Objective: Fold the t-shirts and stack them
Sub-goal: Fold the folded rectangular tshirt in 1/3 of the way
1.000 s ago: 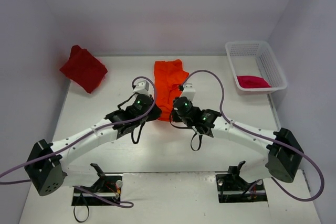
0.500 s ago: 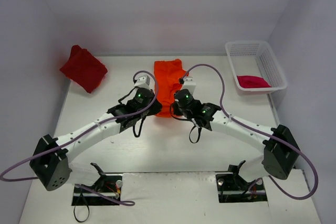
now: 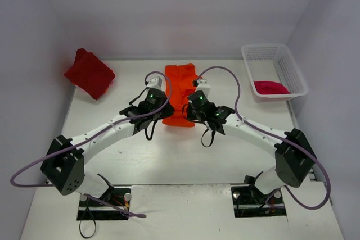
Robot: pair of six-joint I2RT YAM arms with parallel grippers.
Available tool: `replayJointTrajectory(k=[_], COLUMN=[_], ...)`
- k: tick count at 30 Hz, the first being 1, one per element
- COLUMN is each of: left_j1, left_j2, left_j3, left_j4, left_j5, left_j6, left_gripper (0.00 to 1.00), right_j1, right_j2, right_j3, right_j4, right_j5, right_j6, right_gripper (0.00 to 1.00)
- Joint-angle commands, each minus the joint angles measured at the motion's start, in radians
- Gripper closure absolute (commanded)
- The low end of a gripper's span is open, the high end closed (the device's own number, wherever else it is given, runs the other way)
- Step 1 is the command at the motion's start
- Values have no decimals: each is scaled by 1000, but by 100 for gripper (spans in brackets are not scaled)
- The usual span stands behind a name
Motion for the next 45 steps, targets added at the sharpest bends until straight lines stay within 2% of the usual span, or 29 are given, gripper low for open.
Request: replayJointTrajectory(k=[1, 18, 45], left_j1=[25, 123, 171], left_j2=[13, 160, 277], left_j3=[68, 154, 211], left_j4=[67, 99, 110], left_j5=[4, 79, 117], left_j6=[23, 41, 60], left_gripper=[100, 100, 100], right_j1=[-34, -103, -149], right_j2=[14, 112, 206], right_j3=[58, 126, 144], right_j4=[42, 82, 135], right_j5=[11, -58, -107], right_j6=[-32, -78, -100], right_gripper=[100, 100, 100])
